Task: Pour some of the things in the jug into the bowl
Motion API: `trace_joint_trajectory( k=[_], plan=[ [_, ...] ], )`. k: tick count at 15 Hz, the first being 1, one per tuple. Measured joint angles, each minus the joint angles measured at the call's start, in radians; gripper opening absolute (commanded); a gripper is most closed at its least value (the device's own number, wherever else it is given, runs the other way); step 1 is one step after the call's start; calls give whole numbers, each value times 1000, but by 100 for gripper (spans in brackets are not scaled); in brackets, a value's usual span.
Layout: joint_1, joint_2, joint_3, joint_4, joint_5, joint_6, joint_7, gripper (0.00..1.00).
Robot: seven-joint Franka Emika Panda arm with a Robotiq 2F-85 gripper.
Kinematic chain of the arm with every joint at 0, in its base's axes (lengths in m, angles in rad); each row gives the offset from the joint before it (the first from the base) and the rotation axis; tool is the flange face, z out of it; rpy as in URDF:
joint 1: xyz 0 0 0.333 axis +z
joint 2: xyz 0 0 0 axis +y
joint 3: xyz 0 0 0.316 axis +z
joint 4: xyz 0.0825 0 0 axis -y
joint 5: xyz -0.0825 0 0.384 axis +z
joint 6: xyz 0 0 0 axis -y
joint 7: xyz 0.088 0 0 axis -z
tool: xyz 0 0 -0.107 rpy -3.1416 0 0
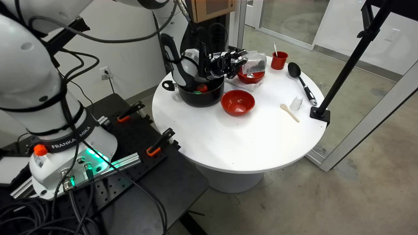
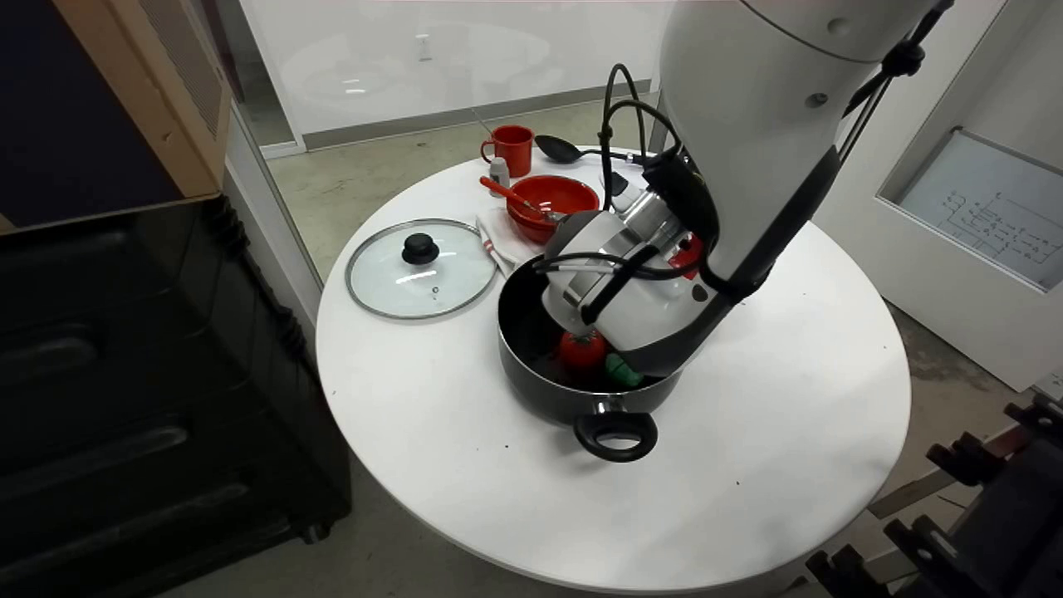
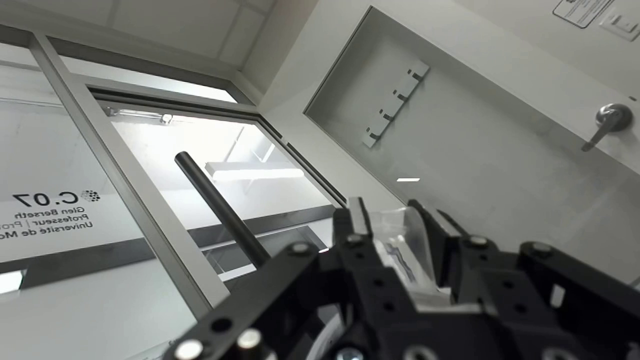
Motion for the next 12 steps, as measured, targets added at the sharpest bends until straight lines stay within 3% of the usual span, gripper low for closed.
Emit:
trace_joint_trajectory(
  k=[12],
  plan=[
    [-1,3,0,0,0,-20,5,7]
  ],
)
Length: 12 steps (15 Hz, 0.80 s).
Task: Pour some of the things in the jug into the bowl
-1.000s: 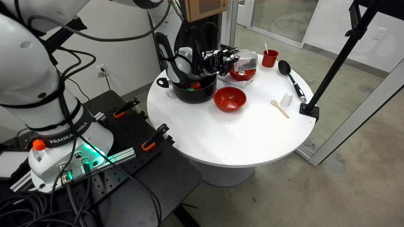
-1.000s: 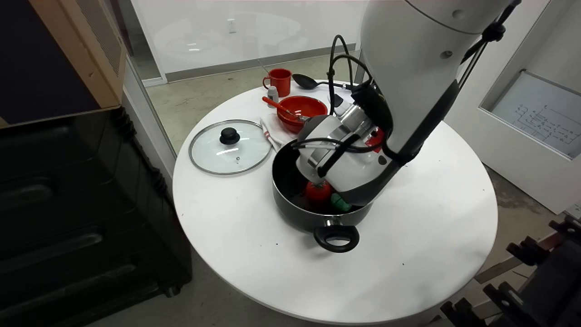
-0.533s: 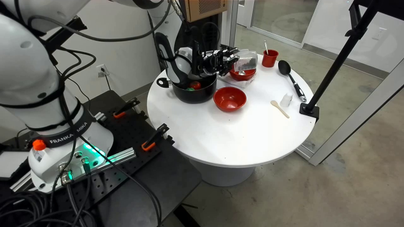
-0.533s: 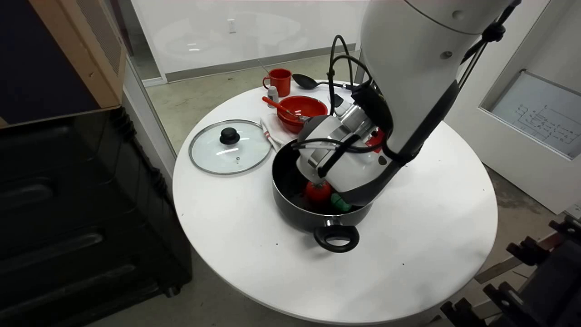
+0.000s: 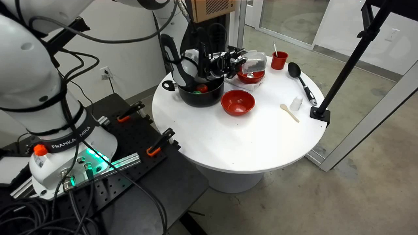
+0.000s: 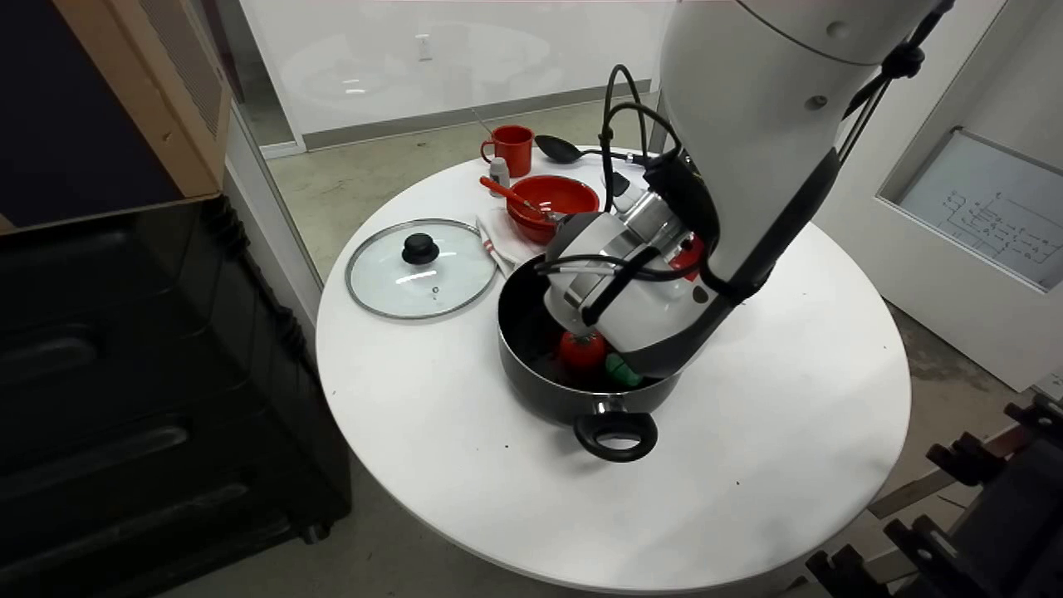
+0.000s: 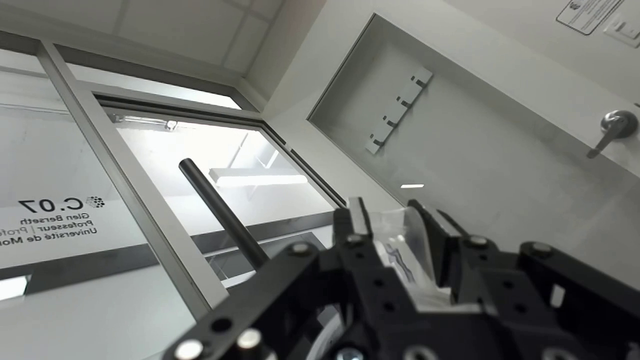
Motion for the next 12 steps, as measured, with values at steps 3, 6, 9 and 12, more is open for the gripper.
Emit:
trace_joint_trajectory(
  k=[3,6,9,12],
  plan=[
    [0,4,-2,0,-1,-6,0,7],
    [0,8,-4,0,-1,-14,0,7],
    [0,9,-5,0,-2,-18,0,7],
    [0,11,-6,0,-2,-21,0,7]
  ],
)
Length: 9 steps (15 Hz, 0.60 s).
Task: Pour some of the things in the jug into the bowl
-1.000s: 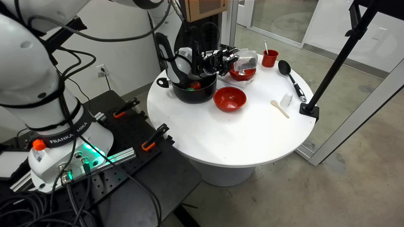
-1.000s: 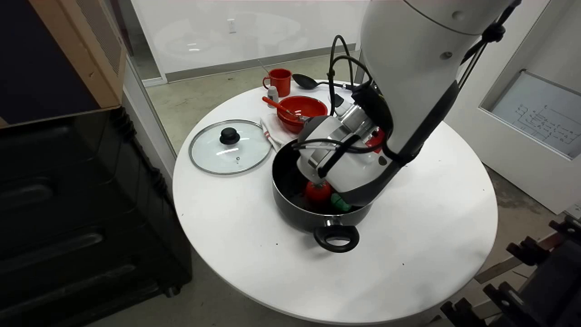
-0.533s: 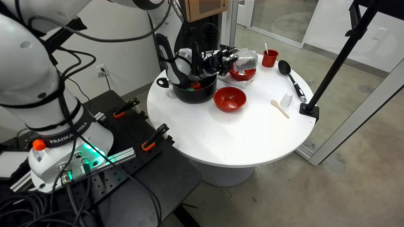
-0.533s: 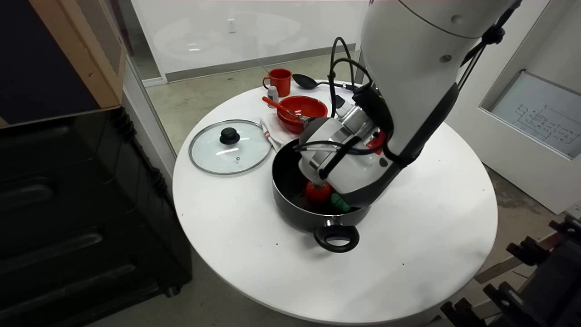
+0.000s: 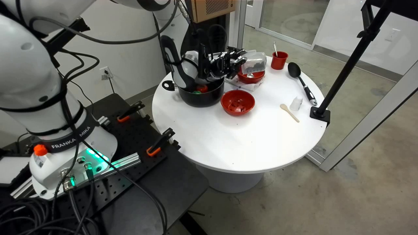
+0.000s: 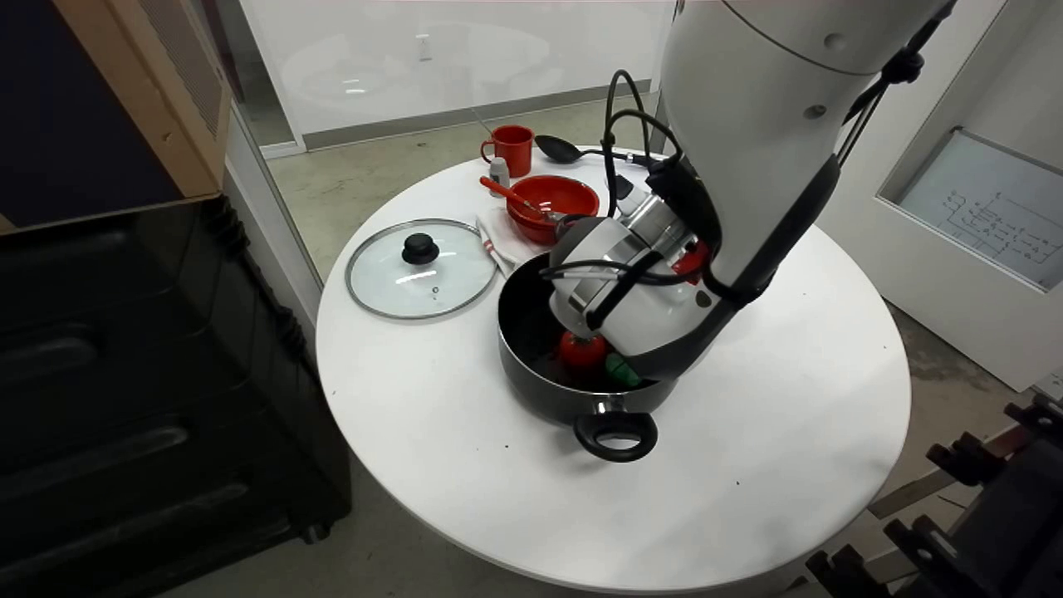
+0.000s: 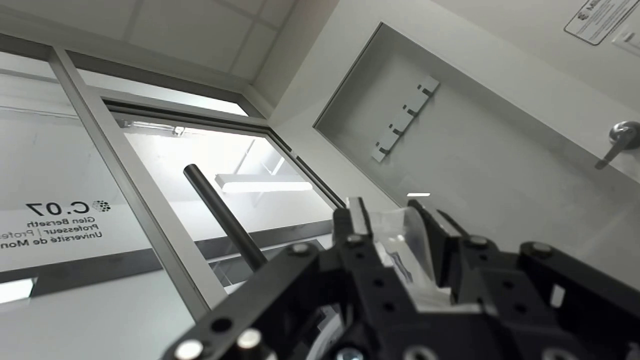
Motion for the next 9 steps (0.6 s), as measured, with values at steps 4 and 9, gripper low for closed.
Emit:
trace_joint_trajectory(
  k=[4,9],
  plan=[
    [0,3,-2,0,0,-1,0,7],
    [-1,10,-4,1,0,-1,0,7]
  ],
)
